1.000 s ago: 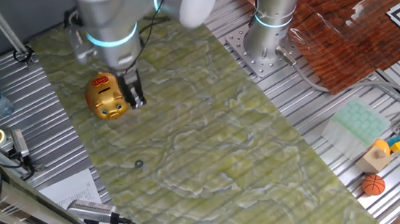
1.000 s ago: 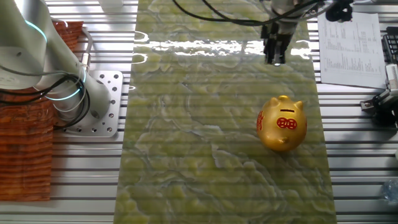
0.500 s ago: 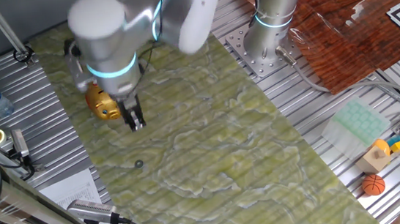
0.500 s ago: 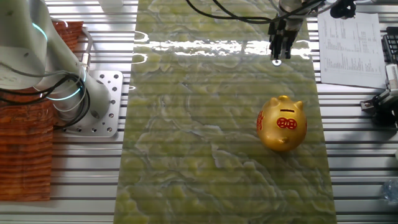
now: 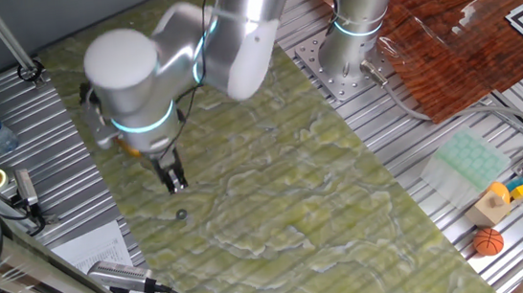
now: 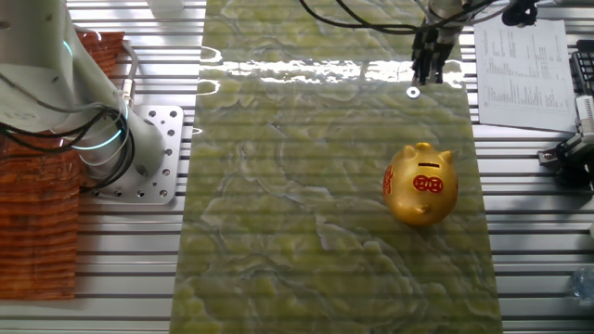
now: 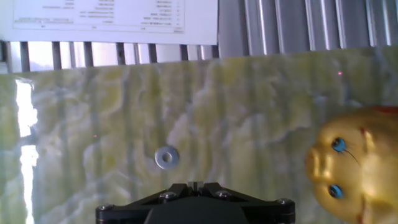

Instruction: Drop coins into a piggy bank

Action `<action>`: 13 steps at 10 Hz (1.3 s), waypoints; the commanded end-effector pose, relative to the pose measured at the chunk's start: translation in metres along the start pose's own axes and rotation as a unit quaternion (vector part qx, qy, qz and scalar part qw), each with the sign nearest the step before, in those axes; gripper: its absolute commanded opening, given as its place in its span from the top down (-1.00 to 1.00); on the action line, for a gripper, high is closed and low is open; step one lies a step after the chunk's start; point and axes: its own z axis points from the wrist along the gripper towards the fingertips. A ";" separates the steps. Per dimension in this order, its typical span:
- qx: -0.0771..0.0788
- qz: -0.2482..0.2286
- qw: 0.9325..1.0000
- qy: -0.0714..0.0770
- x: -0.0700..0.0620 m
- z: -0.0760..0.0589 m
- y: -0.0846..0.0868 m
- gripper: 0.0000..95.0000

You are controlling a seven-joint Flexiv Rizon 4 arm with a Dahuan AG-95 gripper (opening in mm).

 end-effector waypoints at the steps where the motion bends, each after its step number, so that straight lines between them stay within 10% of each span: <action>1: 0.002 -0.003 1.000 0.001 -0.009 0.008 0.009 1.00; 13: 0.005 -0.041 0.999 -0.006 -0.014 0.035 0.013 1.00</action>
